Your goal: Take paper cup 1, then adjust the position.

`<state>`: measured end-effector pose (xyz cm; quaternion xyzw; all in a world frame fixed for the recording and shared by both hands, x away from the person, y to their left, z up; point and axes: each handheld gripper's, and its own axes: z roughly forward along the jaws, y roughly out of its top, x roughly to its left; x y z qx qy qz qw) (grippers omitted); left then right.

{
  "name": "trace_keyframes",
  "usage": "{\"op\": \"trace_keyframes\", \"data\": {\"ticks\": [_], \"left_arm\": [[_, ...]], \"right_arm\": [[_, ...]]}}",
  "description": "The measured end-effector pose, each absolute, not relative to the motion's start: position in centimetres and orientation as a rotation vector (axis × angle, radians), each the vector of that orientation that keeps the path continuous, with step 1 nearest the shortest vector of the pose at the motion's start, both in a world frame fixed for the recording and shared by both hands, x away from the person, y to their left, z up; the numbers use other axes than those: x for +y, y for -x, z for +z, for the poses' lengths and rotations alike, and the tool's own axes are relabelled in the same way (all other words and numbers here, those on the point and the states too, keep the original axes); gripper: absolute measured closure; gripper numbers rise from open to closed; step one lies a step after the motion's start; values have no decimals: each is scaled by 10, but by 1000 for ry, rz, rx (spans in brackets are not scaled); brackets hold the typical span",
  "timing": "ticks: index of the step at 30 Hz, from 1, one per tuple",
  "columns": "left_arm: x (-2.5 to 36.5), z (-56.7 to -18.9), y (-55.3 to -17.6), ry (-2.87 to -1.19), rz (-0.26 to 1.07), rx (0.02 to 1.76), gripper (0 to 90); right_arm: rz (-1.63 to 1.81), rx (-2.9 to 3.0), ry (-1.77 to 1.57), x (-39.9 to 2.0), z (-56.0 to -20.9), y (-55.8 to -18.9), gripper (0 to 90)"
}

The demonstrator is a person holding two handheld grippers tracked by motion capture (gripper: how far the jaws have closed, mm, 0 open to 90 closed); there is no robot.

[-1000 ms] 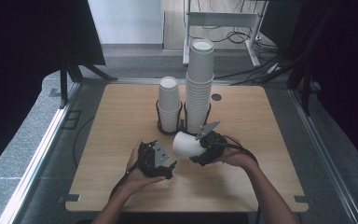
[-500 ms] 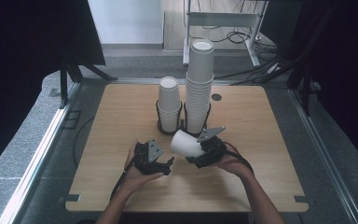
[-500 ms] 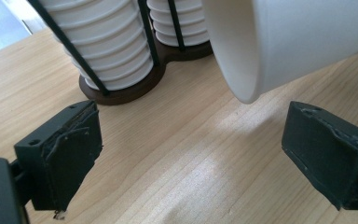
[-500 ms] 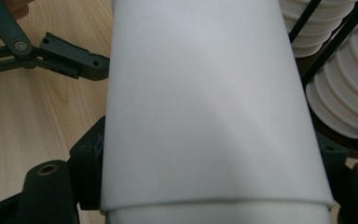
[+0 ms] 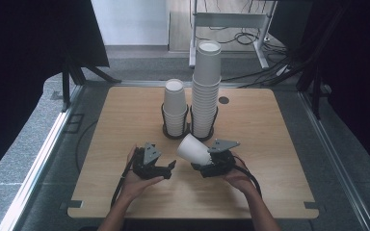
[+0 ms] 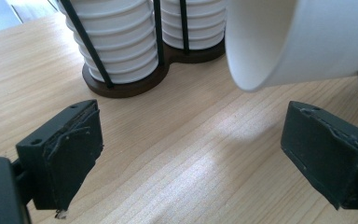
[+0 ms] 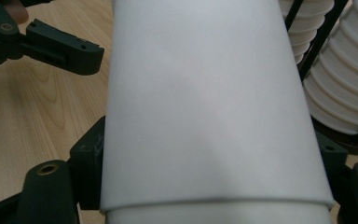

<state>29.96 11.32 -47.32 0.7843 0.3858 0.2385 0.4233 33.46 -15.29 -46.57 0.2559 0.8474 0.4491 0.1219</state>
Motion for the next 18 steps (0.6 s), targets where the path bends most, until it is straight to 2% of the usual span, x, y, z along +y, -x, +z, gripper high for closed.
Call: {"op": "trace_keyframes", "data": {"ticks": [18], "left_arm": [[113, -472, -298, -1912, 504, 972, 49]], "right_arm": [[1566, 2238, -845, -171, -480, -312, 229]]}}
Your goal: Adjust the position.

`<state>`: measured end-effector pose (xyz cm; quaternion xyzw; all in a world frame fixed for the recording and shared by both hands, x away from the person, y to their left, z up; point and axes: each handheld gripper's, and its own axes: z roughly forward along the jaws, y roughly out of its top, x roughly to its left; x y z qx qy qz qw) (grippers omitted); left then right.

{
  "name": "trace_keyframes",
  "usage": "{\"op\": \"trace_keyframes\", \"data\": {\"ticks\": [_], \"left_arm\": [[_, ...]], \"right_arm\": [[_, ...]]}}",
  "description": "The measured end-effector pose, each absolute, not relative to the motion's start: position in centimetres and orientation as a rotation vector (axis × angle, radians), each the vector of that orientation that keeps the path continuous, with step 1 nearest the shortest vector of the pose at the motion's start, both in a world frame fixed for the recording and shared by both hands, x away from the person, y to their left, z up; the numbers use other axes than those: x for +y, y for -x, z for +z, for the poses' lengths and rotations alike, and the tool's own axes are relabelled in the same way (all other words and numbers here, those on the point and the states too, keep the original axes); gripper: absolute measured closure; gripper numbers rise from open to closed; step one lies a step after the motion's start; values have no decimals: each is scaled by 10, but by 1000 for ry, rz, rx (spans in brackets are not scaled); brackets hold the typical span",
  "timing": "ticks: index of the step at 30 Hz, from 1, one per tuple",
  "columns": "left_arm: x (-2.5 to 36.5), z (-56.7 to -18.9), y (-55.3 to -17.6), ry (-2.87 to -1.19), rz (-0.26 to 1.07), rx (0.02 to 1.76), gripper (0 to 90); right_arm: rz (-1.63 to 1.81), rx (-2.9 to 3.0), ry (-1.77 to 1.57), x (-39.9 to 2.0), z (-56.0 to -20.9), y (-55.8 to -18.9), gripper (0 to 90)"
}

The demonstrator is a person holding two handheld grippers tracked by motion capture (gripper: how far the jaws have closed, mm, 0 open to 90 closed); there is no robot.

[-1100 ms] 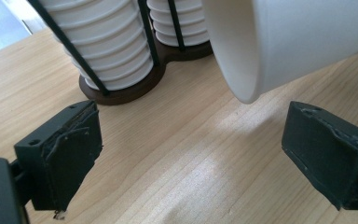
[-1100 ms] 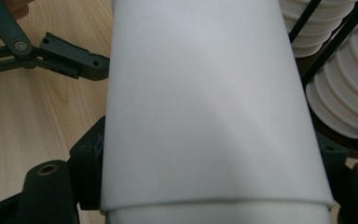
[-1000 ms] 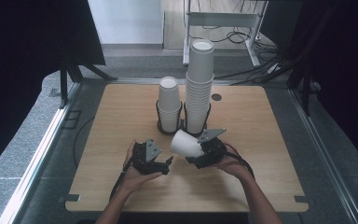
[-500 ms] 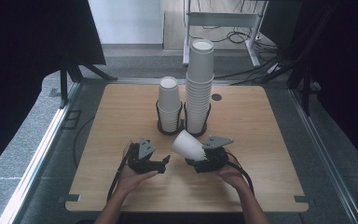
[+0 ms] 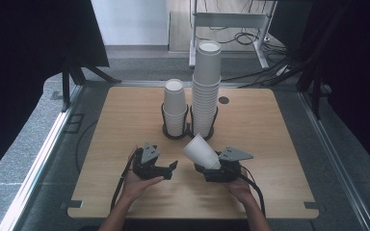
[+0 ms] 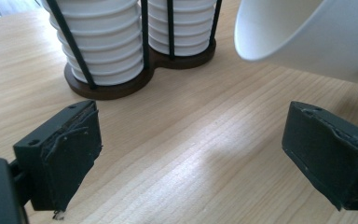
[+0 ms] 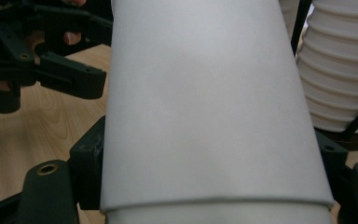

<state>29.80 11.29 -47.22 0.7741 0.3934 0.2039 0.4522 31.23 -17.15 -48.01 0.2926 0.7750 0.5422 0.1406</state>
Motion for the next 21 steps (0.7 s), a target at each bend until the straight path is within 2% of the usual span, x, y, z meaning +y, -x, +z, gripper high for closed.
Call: {"op": "trace_keyframes", "data": {"ticks": [11, 14, 21], "left_arm": [[112, -473, -298, -1891, 430, 975, 50], [112, -470, -297, -1845, 349, 964, 51], [113, -465, -294, -1772, 249, 919, 40]], "right_arm": [[1633, 2180, -861, -170, -487, -308, 228], [1689, 2122, -853, -171, -487, -305, 228], [1711, 2100, -820, -163, -490, -301, 229]]}}
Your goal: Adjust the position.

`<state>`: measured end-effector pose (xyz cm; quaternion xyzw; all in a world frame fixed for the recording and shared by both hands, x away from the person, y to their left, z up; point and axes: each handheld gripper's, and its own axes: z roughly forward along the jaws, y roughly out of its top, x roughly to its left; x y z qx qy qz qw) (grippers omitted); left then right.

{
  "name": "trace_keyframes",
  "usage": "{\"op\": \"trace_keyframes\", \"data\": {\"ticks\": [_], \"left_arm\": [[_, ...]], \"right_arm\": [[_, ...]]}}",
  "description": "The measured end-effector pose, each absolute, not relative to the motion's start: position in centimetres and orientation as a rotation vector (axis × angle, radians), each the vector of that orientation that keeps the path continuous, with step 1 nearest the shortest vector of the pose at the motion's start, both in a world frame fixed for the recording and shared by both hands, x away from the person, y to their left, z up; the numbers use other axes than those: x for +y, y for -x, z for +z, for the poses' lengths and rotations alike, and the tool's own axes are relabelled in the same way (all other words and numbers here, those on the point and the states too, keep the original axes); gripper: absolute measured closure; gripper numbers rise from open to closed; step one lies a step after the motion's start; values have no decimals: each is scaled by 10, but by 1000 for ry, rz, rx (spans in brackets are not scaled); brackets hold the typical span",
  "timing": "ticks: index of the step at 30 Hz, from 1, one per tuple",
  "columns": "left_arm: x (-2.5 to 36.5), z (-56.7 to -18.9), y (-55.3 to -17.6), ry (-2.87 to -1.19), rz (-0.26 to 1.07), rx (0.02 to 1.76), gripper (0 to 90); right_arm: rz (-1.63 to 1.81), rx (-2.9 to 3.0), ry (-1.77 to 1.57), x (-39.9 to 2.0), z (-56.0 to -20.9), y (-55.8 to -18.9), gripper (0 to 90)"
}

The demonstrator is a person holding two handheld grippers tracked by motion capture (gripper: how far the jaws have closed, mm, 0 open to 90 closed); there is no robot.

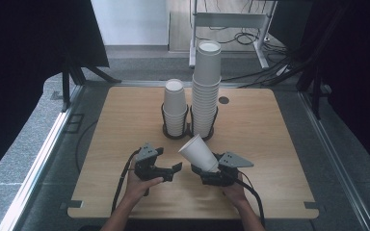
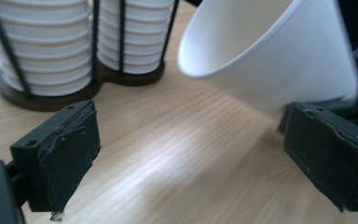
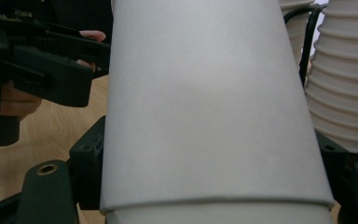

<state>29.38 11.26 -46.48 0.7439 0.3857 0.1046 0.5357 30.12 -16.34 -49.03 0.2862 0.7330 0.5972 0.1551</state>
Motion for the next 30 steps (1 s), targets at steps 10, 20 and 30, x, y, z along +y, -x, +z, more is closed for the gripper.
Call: {"op": "trace_keyframes", "data": {"ticks": [10, 20, 30], "left_arm": [[110, -467, -300, -1681, 42, 922, 35], [104, -464, -308, -1602, -73, 914, 9], [100, -468, -316, -1554, -181, 920, 0]], "right_arm": [[1740, 2057, -761, -158, -493, -295, 228], [1740, 2060, -728, -146, -496, -290, 230], [1727, 2061, -700, -135, -499, -287, 231]]}}
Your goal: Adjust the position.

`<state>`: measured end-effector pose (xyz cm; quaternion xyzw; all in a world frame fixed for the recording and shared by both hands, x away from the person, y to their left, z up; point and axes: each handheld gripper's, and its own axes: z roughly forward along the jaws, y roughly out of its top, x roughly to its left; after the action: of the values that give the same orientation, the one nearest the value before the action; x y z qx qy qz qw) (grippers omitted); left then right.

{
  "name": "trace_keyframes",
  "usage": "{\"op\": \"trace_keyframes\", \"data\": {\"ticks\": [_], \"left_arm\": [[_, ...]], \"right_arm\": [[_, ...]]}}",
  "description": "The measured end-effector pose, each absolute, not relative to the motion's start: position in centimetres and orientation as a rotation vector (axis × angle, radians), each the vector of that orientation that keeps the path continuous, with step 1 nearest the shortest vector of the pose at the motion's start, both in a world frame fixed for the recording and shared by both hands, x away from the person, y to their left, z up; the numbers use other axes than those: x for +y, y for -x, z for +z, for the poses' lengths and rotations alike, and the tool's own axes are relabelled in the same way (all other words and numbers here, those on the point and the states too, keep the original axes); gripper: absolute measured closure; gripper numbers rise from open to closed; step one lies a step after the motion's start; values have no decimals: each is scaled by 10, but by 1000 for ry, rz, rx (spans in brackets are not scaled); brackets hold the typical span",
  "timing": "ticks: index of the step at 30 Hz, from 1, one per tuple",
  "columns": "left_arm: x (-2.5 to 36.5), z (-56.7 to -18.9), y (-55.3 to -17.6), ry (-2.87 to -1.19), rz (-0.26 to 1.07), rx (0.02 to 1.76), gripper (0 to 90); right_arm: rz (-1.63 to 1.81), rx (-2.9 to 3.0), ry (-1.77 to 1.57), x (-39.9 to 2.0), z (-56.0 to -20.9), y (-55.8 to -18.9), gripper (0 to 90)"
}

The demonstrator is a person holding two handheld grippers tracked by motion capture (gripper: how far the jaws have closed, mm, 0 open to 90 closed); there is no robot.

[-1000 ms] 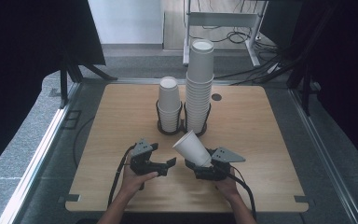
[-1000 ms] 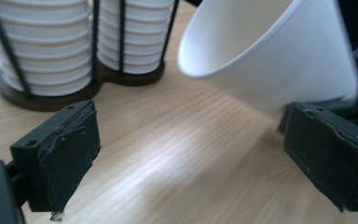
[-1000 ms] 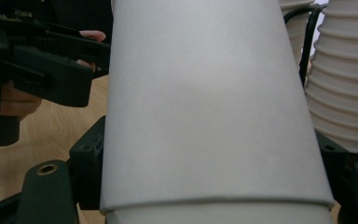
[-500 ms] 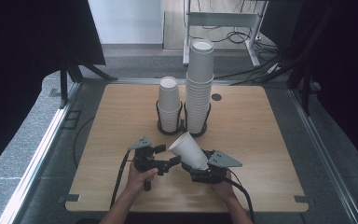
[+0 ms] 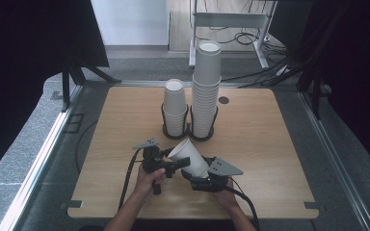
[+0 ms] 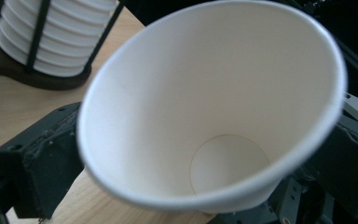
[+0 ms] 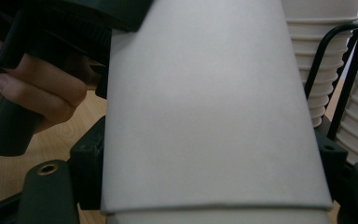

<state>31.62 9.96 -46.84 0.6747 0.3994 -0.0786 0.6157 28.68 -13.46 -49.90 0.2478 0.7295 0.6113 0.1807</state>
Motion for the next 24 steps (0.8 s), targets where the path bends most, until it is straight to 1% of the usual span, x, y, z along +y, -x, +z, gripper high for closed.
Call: {"op": "trace_keyframes", "data": {"ticks": [9, 14, 24], "left_arm": [[96, -471, -320, -1536, -201, 932, 0], [94, -474, -322, -1525, -204, 938, 17], [93, -476, -319, -1536, -143, 917, 54]], "right_arm": [[1689, 2079, -662, -127, -502, -283, 232], [1662, 2096, -648, -124, -505, -283, 232], [1637, 2124, -645, -123, -508, -284, 225]]}}
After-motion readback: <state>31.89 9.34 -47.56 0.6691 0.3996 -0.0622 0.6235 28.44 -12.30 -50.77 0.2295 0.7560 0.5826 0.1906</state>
